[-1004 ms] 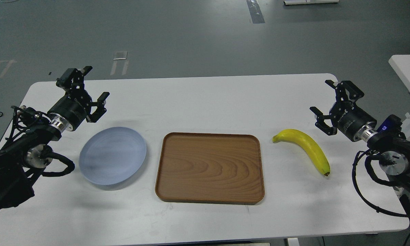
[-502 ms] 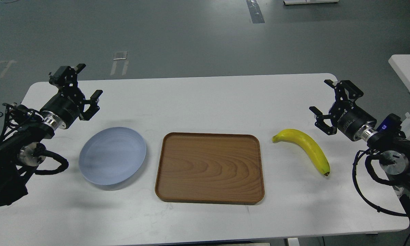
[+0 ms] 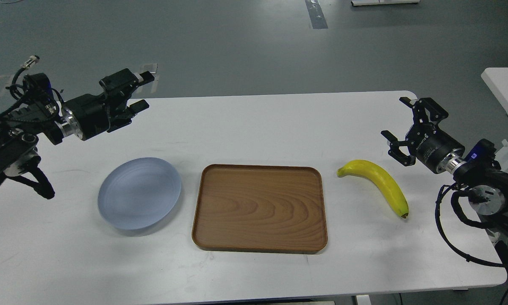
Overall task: Place banana on plate with both arms
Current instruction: 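Lower the left gripper to the plate rim and grip it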
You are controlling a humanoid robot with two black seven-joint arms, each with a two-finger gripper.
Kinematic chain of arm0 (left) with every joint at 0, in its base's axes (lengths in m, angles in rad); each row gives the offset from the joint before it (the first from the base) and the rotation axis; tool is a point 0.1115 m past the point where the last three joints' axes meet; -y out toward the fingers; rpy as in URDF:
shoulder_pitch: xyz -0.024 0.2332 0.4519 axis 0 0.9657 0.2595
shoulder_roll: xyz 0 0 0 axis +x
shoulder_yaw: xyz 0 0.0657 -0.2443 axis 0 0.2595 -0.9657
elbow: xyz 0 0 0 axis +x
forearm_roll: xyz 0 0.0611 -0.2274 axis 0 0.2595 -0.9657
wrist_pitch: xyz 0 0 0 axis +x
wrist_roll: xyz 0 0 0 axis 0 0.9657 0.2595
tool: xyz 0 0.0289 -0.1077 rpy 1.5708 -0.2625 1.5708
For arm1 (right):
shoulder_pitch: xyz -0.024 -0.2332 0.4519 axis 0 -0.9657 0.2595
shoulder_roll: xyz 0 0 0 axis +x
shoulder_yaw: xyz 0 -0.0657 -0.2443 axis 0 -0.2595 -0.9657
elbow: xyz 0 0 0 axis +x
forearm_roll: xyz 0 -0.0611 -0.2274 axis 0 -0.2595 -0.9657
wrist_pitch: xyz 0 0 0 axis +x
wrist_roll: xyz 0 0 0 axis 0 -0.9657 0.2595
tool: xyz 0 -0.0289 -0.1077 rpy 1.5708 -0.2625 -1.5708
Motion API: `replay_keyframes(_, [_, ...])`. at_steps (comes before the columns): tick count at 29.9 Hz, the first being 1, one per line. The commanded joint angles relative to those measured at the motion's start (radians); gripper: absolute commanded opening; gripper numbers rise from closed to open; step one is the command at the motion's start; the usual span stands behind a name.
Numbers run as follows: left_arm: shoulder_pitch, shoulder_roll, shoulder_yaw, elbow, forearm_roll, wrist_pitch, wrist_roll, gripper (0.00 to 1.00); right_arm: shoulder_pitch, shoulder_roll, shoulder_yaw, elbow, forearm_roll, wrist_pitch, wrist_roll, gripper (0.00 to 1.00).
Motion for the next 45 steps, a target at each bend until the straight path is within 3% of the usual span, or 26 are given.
replay_keyframes(1, [0.015,0.112,0.006,-0.119,0.351,0.029,0.0,0.99,0.002,0.0,0.0,0.0,0.0,0.0,0.0,1.0])
replay_keyframes(5, [0.057,0.187,0.044,-0.133,0.568,0.13,0.0,0.99,0.0,0.001,0.0,0.001,-0.003,0.0,0.0,1.0])
replay_keyframes(9, [0.113,0.215,0.095,-0.106,0.599,0.202,0.0,0.99,0.002,0.001,0.0,0.001,-0.026,0.0,0.0,1.0])
replay_keyframes(16, [0.211,0.194,0.098,-0.025,0.596,0.233,0.0,0.97,0.003,0.001,0.002,0.001,-0.028,0.0,0.0,1.0])
replay_keyframes(23, [0.226,0.12,0.098,0.066,0.586,0.24,0.0,0.94,0.005,0.001,0.002,0.0,-0.028,0.0,0.0,1.0])
replay_keyframes(30, [0.235,0.108,0.098,0.08,0.564,0.244,0.0,0.82,0.003,0.001,0.002,0.0,-0.028,0.0,0.0,1.0])
replay_keyframes(33, [0.238,0.097,0.1,0.1,0.564,0.244,0.0,0.68,0.002,0.0,0.002,-0.002,-0.028,0.0,0.0,1.0])
replay_keyframes(42, [0.242,0.079,0.1,0.101,0.564,0.244,0.0,0.39,0.0,0.0,0.002,-0.003,-0.028,0.0,0.0,1.0])
replay_keyframes(43, [0.242,0.079,0.1,0.101,0.564,0.244,0.0,0.34,0.0,0.0,0.002,-0.003,-0.028,0.0,0.0,1.0])
replay_keyframes(45, [0.24,0.077,0.098,0.1,0.564,0.244,0.0,0.11,0.0,0.0,0.002,-0.005,-0.028,0.0,0.0,1.0])
